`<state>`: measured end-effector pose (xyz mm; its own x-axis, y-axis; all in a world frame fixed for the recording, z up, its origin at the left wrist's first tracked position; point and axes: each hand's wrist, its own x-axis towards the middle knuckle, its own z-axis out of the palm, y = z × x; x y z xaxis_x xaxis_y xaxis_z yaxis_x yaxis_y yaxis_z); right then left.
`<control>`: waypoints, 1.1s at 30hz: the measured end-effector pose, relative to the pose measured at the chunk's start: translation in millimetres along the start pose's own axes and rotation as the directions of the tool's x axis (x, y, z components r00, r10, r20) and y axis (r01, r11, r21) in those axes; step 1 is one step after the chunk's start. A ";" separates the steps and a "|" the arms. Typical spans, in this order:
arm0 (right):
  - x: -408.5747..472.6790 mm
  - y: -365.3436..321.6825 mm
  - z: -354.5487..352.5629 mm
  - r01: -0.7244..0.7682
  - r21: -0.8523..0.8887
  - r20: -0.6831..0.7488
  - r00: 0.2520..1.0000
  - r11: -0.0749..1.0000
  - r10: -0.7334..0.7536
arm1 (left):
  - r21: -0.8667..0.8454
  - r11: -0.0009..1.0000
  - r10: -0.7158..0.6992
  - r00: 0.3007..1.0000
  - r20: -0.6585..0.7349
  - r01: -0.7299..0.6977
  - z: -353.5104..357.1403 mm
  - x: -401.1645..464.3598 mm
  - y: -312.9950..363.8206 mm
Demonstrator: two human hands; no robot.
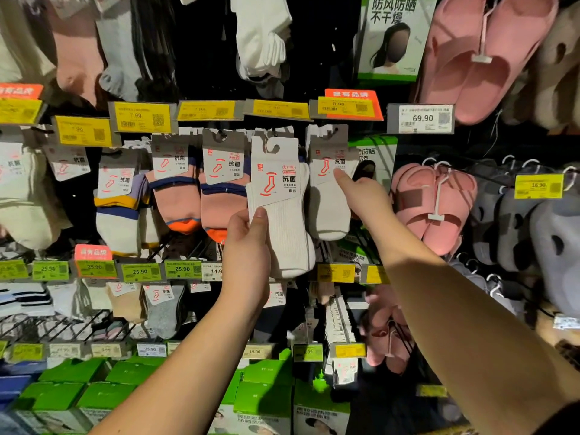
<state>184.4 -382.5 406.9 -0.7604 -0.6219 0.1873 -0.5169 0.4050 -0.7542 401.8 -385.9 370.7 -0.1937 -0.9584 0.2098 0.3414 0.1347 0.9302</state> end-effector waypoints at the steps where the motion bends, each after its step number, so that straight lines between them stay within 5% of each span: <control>1: 0.4 1.7 0.7 -0.002 -0.018 0.003 1.000 1.000 0.002 | 0.004 1.000 -0.003 1.000 0.003 0.003 0.1 -0.3 0.0; 8: -13.0 20.3 4.9 -0.004 -0.138 -0.087 0.996 0.990 -0.008 | 0.030 0.999 -0.027 1.000 0.009 0.027 -0.7 -2.2 -3.9; 13: -52.1 36.8 11.1 0.153 0.137 -0.204 0.971 0.979 -0.123 | 0.047 0.999 -0.022 1.000 0.017 0.021 0.9 -3.4 -7.1; 22: -101.2 12.5 9.6 0.167 0.482 0.102 0.964 0.860 -0.244 | 0.030 1.000 -0.002 0.995 0.097 -0.001 18.2 -9.4 -13.7; 28: -88.8 13.4 2.9 0.133 0.650 0.088 0.965 0.748 -0.248 | 0.210 0.976 0.017 0.976 0.215 -0.064 27.1 -2.2 -17.9; 33: -70.3 9.3 -8.4 0.165 0.624 0.049 0.967 0.764 -0.249 | 0.271 0.959 -0.002 0.957 0.289 -0.079 37.9 3.5 -12.4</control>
<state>229.8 -329.4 392.0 -0.5871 -0.7355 0.3381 -0.2751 -0.2115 -0.9379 362.1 -381.3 371.4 -0.4520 -0.8451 0.2856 0.0938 0.2734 0.9573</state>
